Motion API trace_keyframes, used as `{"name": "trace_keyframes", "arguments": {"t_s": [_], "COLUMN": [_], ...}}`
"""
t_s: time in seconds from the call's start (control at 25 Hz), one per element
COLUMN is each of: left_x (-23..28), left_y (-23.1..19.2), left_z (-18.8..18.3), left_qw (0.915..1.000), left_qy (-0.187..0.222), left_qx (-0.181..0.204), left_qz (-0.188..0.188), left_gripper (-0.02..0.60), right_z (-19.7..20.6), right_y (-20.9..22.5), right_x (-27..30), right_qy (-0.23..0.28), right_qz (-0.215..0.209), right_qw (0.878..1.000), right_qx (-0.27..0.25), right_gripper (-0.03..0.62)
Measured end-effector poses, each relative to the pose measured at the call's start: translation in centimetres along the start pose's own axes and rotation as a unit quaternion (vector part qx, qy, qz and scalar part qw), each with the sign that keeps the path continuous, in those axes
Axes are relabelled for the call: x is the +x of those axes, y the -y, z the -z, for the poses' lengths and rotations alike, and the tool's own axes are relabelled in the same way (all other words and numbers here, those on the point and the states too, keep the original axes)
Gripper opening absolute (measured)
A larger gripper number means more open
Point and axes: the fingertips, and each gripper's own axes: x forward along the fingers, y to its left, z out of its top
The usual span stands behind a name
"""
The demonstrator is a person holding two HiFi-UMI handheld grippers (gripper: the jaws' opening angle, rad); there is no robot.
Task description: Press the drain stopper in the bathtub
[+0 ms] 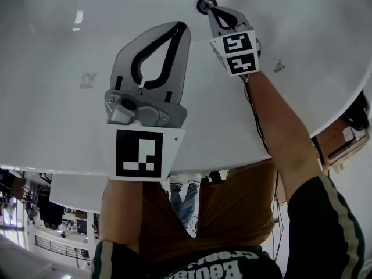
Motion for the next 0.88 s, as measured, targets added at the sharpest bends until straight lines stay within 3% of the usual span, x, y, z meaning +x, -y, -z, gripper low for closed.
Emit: {"name": "trace_keyframes", "arguments": {"t_s": [0.28, 0.52, 0.88], "left_x": [0.3, 0.3, 0.0], "left_y": [-1.0, -2.2, -2.5], "left_z": [0.3, 1.4, 2.2], "left_qw": [0.9999, 0.9999, 0.9996], "left_qy": [-0.008, -0.010, -0.027], "left_qx": [-0.007, -0.003, -0.010], "left_qz": [-0.006, -0.004, -0.006], "left_gripper": [0.008, 0.008, 0.008], "right_z": [3.8, 5.8, 6.3], "right_y": [0.8, 1.1, 2.0], "right_x": [4.9, 7.5, 7.9], "right_qy": [-0.075, -0.124, -0.150], "right_qz": [-0.006, 0.003, 0.007], "right_qw": [0.996, 0.990, 0.986], "right_qx": [-0.051, -0.061, -0.073], "right_gripper": [0.009, 0.008, 0.009]}}
